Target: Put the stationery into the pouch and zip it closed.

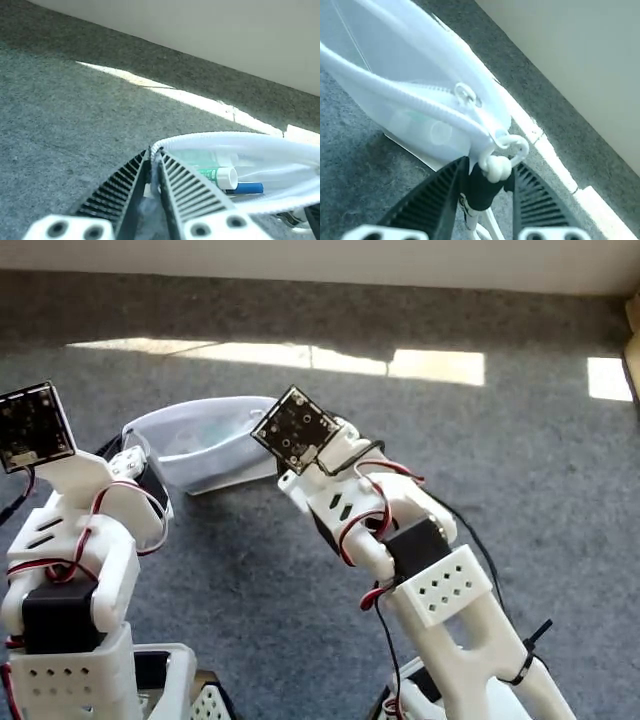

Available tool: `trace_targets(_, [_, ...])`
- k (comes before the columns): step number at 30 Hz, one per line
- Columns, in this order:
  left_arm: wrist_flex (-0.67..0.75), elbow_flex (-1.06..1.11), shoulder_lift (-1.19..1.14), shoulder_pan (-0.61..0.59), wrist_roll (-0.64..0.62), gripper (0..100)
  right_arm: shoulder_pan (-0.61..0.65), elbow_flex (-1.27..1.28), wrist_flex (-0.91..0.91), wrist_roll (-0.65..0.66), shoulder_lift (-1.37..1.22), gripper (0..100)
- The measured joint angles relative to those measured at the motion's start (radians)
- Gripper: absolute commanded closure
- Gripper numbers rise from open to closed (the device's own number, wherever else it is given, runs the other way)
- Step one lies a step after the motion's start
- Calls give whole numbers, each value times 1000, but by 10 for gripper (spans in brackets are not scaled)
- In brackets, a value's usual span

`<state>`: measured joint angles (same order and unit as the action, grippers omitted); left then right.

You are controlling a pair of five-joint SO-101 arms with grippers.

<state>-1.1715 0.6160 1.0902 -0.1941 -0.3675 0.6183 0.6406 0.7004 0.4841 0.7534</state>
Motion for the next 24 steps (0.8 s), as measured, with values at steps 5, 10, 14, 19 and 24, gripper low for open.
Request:
trace_targets(5, [0, 0, 0, 0, 0, 993, -5, 0, 0, -2, 0, 983])
trace_targets(10, [0, 0, 0, 0, 0, 993, -8, -2, 61, 32, 3, 993])
trace_targets(14, [0, 0, 0, 0, 0, 993, -8, -2, 114, 51, 23, 993])
trace_targets(19, [0, 3, 0, 0, 0, 992, -8, 0, 133, 54, 130, 993])
trace_targets(24, [0, 3, 0, 0, 0, 988, -5, 0, 242, 54, 227, 993])
